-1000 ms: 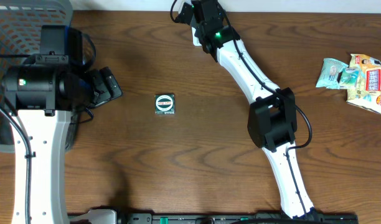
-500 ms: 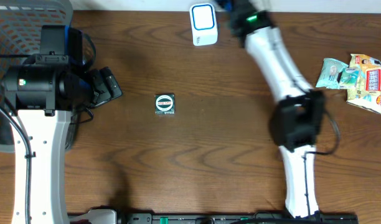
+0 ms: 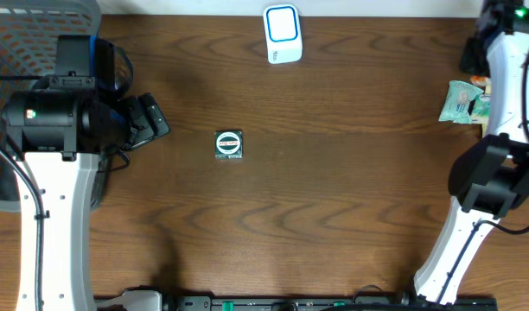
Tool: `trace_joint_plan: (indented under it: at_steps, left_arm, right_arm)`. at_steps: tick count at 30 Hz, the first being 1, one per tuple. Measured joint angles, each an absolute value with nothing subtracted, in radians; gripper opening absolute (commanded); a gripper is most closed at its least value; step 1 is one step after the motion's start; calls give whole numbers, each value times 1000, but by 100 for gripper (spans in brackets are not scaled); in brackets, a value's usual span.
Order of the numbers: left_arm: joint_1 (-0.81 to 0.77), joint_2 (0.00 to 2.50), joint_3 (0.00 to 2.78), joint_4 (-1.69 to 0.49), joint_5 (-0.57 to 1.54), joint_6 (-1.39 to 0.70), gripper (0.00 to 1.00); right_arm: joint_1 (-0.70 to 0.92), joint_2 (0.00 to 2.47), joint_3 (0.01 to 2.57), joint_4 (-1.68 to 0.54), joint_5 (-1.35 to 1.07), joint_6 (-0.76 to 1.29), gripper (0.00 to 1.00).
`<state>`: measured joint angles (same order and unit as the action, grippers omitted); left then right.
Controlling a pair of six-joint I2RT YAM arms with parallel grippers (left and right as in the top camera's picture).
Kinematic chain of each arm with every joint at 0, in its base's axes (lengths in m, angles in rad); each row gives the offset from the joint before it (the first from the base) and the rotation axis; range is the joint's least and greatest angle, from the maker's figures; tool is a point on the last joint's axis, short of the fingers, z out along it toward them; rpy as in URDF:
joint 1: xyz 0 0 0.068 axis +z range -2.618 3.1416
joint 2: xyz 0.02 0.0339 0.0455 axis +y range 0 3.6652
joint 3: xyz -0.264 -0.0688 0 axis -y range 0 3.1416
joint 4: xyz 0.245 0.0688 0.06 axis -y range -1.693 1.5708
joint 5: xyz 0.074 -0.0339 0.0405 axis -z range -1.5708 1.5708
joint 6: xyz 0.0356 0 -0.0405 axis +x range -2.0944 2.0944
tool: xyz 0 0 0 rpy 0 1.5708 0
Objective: Scan the item barcode
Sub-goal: 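Carry the Kleenex pack to the right table edge and release it, then move the right gripper over the green Zam-Buk tin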
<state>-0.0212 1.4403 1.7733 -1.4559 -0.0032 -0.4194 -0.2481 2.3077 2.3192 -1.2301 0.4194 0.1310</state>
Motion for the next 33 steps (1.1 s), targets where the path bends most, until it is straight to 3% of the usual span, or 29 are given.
trace_joint_plan:
  at_steps: [4,6,7,18,23,29,33]
  left_arm:
    - [-21,1440,1773,-1456,-3,-419,97]
    - [-21,1440,1773,-1456,-3,-419,98]
    - [-21,1440,1773,-1456,-3,-419,98]
    - [-21,1440,1773,-1456,-3,-419,97]
    - [-21,1440,1773,-1456,-3,-419,98]
    - [-21,1440,1773,-1456,-3,-419,98]
    - [-21,1440,1773,-1456,-3,-419,97]
  right_arm:
    - [-285,2308,2286,-1240,411,154,41]
    - [-298,2308,2282,-1242,409,165,84]
    - [-302,2308,2282,-1242,408,168,99]
    - [-285,2307,2282,-1261,317,169,99]
    - [-258,2270,2282,-1269,-3,169,88]
    - [-179,2204,2282,-1262,-504,156,88]
    - [-64,2206,2280,-1273,-598,125,87]
